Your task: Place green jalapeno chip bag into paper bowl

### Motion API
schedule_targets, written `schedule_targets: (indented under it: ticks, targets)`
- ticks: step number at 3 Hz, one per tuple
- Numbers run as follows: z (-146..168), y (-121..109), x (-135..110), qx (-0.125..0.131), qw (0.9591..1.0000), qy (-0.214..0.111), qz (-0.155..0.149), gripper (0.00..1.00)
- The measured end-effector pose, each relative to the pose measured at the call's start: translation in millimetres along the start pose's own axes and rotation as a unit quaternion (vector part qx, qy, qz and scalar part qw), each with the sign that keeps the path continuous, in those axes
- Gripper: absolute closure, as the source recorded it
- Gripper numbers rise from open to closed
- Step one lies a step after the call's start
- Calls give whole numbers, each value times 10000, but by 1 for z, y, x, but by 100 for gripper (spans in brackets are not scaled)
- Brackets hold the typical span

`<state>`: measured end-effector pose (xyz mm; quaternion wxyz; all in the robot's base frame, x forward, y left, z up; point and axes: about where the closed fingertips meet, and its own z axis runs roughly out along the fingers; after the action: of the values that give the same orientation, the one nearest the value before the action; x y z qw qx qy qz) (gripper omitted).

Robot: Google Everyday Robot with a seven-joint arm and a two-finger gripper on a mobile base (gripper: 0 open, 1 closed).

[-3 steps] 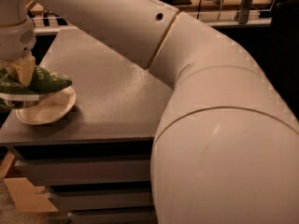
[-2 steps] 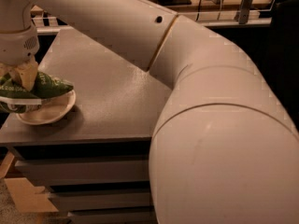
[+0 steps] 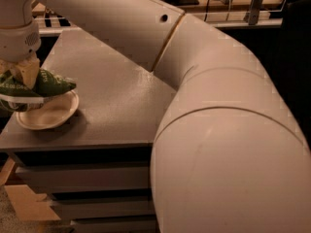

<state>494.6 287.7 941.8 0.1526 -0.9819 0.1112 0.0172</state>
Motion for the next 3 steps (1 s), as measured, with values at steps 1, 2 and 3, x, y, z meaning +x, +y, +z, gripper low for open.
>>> schedule_targets:
  ticks: [1, 2, 3]
  targets:
    - [3, 1, 5, -44, 10000, 76, 31, 100]
    - [10, 2, 9, -134, 9998, 164, 52, 100]
    - [15, 3, 14, -200, 9995, 227, 90, 100]
